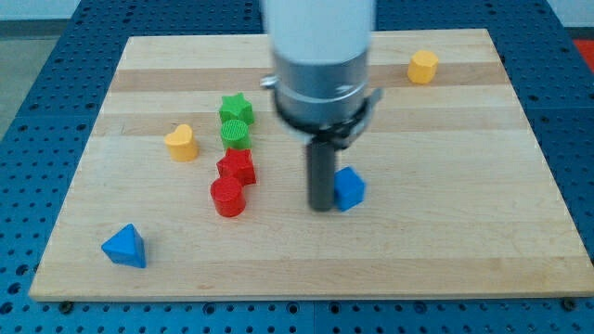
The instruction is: Move your arm left to the yellow heart
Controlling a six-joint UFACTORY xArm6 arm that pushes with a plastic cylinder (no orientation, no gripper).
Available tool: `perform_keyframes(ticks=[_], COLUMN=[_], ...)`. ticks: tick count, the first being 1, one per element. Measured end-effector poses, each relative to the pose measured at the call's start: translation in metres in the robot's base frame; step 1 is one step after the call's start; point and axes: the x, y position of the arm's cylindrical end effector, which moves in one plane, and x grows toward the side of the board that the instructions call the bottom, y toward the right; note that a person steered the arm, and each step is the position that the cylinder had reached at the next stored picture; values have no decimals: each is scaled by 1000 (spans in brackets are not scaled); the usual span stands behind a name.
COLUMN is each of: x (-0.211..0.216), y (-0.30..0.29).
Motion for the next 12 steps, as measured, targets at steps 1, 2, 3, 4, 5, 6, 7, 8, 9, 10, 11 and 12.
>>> perform_keyframes(ticks=[1, 2, 3, 4, 5, 6, 7, 8, 9, 10, 11, 12], x=[-3, -45, -132, -212, -239, -256, -256, -251, -215, -178, -178, -166], y=[9, 6, 2, -10, -71, -140, -157, -196, -213, -213, -218, -240])
